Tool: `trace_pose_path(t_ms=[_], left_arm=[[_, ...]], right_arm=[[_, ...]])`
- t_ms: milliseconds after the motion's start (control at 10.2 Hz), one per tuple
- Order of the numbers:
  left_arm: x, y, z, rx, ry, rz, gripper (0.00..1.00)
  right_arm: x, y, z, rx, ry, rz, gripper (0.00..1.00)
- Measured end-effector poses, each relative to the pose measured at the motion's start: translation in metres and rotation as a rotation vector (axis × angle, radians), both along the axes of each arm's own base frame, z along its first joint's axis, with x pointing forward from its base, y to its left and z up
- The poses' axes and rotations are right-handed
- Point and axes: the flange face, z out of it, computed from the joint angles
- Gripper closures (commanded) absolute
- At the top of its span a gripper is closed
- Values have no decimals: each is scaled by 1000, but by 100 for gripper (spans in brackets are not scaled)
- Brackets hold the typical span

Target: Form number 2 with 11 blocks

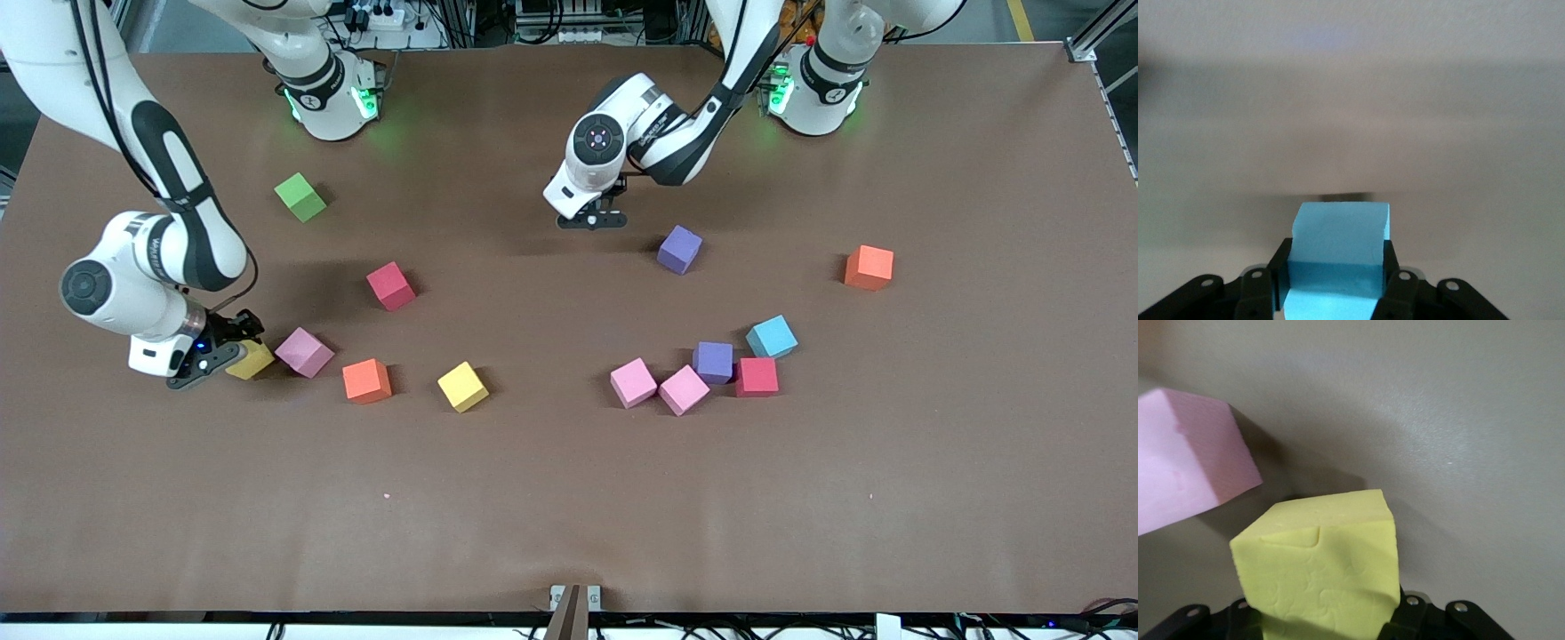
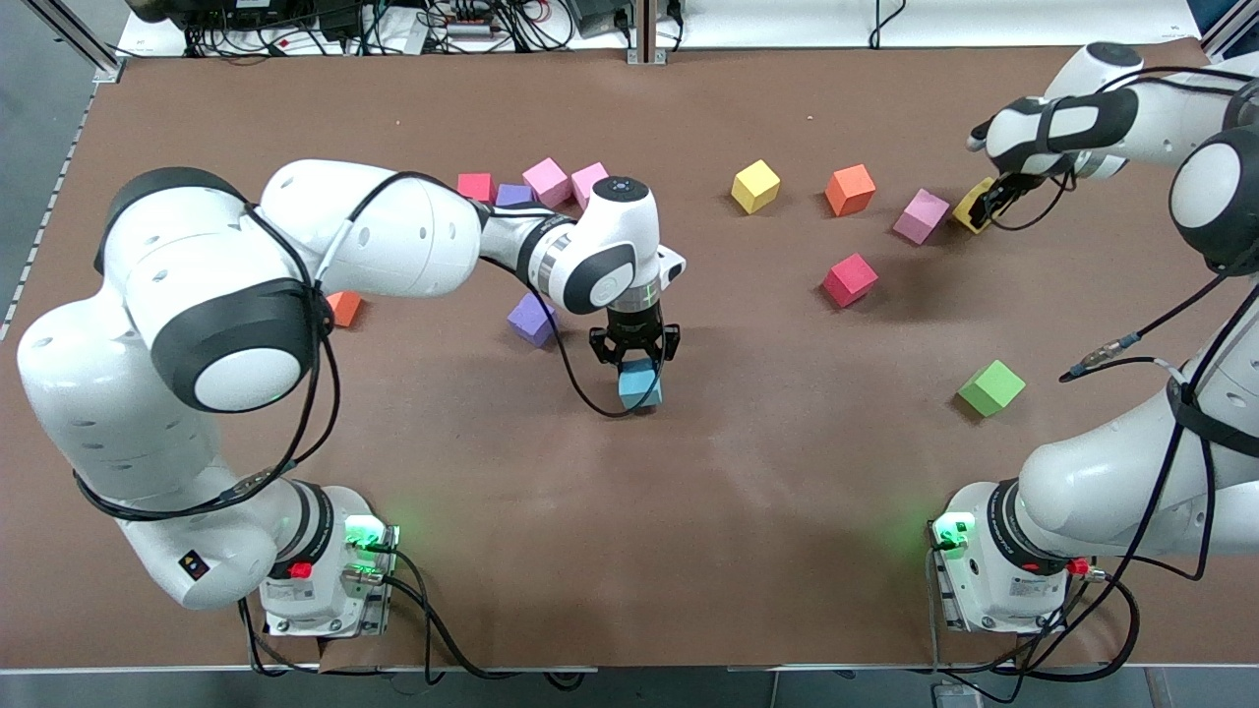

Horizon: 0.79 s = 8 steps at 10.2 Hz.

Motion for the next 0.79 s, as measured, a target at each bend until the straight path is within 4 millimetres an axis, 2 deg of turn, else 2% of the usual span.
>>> trace_pose_path(t_ms=[197,394,492,591,788], left_arm=[[-1,-13,-4,17,6,-25,82],[-12,-22,-10,35,25,-52,81],[-16,-23,-12,48,33,-69,73],[-17,-23,-12,56,33,-80,58],[-16,-22,-14,62,35,-82,55]], right_arm=[[11,0,29,7,24,1,64],[18,3,47,13,34,8,64],[19,5,50,14,34,11,64],[20,5,51,15,34,12,64],[20,5,51,15,36,12,63]])
